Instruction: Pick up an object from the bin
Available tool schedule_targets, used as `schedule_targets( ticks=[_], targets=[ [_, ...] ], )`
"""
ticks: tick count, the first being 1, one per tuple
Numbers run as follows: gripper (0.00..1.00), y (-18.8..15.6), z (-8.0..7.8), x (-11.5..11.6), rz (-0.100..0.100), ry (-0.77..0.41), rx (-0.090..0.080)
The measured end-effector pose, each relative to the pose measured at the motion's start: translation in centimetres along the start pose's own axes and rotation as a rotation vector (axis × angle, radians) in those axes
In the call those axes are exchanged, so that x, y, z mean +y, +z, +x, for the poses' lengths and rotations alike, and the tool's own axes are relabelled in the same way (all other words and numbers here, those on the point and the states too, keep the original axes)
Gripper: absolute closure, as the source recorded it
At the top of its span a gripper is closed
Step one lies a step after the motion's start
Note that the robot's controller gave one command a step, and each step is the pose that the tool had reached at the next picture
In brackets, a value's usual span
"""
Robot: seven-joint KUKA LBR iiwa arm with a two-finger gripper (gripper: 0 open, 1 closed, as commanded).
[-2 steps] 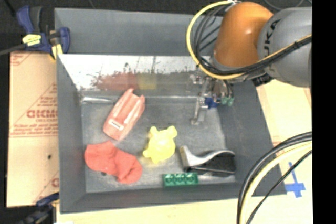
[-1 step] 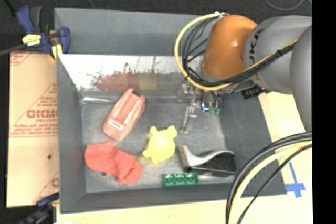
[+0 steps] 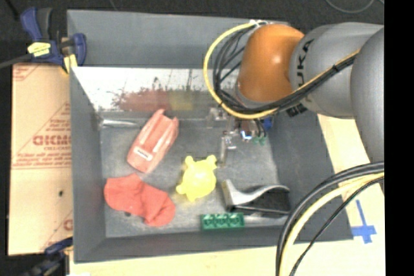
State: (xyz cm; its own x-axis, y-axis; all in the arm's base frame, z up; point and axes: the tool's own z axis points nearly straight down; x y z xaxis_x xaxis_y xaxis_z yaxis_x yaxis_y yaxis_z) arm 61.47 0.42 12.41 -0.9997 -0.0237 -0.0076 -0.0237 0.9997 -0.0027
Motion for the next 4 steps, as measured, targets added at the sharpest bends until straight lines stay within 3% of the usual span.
schedule_targets(
  ticks=[1,2,3,4],
  targets=[
    [0.0,2.7,2.0,3.0,-0.002,-0.093,0.0],
    [0.0,3.4,2.6,3.8,-0.002,-0.151,0.003],
    [0.0,2.4,1.1,4.0,-0.003,-0.317,0.005],
    [1.0,5.3,4.3,0.5,-0.002,-0.04,0.0]
  ],
)
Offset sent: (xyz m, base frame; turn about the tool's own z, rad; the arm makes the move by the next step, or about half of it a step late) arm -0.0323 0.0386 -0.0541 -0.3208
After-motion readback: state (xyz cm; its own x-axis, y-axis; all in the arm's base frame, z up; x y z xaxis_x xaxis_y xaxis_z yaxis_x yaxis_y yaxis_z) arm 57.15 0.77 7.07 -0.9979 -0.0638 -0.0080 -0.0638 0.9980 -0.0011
